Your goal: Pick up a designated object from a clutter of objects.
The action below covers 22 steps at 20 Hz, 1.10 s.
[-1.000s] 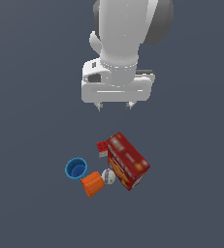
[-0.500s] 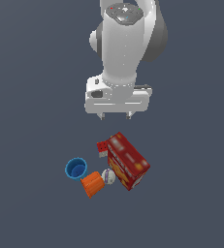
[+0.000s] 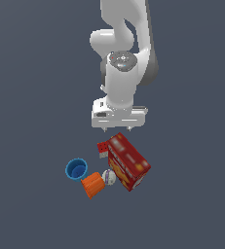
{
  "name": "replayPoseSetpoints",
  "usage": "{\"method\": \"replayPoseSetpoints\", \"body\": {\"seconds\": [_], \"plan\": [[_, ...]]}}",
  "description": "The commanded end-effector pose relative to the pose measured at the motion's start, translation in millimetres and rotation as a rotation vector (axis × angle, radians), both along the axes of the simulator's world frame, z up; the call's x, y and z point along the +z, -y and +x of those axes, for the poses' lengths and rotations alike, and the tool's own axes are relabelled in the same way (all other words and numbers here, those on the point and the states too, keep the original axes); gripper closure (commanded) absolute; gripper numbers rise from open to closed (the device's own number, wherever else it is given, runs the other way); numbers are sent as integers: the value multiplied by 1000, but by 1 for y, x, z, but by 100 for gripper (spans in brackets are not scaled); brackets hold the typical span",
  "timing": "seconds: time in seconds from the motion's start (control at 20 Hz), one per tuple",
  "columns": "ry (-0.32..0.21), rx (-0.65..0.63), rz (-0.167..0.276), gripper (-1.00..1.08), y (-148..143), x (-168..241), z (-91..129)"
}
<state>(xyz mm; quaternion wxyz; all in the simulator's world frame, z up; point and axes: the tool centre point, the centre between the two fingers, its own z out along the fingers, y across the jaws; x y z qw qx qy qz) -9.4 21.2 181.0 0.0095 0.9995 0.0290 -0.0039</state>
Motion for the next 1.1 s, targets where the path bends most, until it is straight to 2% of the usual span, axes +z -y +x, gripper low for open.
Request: {"method": "replayPoseSetpoints", "body": {"seconds": [0.0,0.5,1.05], "plan": [[2,-8,4,-92,-2,-24,-6],[6,-36,15,-92,-6,-95,-34],[8,-46,19,-92,-8,-120,-48]]}}
